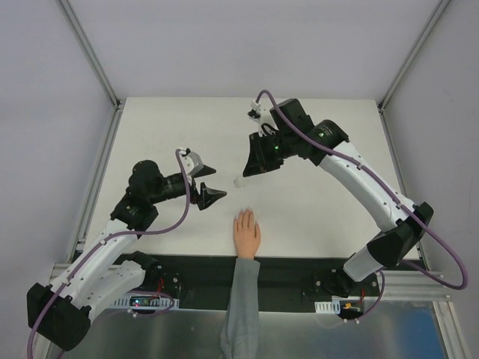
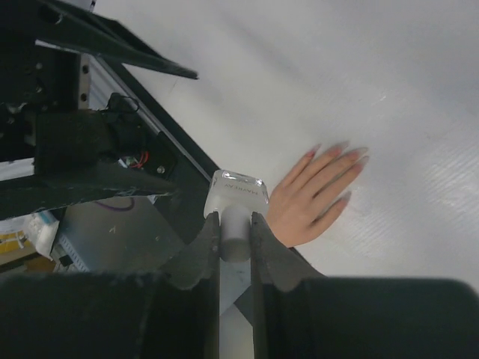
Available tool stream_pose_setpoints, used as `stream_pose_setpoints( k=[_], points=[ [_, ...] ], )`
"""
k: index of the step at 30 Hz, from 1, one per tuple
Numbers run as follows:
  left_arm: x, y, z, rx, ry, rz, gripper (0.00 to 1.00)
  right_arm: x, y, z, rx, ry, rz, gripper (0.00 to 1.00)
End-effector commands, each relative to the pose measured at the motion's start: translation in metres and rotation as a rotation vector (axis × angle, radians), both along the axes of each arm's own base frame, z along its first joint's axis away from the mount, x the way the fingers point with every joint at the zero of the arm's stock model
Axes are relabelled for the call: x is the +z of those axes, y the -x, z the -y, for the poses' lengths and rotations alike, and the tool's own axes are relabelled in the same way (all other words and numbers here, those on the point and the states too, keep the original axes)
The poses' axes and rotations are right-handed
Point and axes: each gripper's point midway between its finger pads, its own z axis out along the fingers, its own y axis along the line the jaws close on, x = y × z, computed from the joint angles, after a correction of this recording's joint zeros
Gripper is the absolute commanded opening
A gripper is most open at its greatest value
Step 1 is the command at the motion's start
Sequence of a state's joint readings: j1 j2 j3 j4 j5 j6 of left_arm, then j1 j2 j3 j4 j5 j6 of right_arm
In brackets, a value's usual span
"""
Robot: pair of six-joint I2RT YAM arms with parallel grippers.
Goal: Paint the nails
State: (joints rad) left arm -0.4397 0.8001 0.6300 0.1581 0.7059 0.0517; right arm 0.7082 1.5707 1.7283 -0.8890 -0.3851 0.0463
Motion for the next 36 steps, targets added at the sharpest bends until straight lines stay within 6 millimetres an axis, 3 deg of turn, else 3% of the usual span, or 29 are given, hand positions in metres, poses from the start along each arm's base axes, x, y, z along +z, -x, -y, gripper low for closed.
stream_pose_setpoints(
  k=[1, 13, 25, 32, 36],
  points=[
    [0.03, 0.004, 0.017, -0.136, 0.037, 0.198, 0.75, 0.022, 0.033, -0.018, 0.046, -0.09, -0.077, 0.01],
    [0.019, 0.018, 0.027, -0.25, 0.047, 0.135, 0.65, 0.021, 0.041, -0.046, 0.073, -0.092, -0.081, 0.01],
    [0.021, 0.025, 0.03, -0.287, 0.059, 0.113, 0.74, 0.014, 0.035, -0.054, 0.06, -0.063, -0.07, 0.01],
    [0.021, 0.028, 0.027, -0.274, 0.06, 0.107, 0.86, 0.011, 0.028, -0.039, 0.011, -0.01, -0.02, 0.01],
    [0.024, 0.025, 0.028, -0.266, 0.066, 0.1, 0.79, 0.017, 0.031, -0.042, -0.005, -0.041, -0.021, 0.01]
  ],
)
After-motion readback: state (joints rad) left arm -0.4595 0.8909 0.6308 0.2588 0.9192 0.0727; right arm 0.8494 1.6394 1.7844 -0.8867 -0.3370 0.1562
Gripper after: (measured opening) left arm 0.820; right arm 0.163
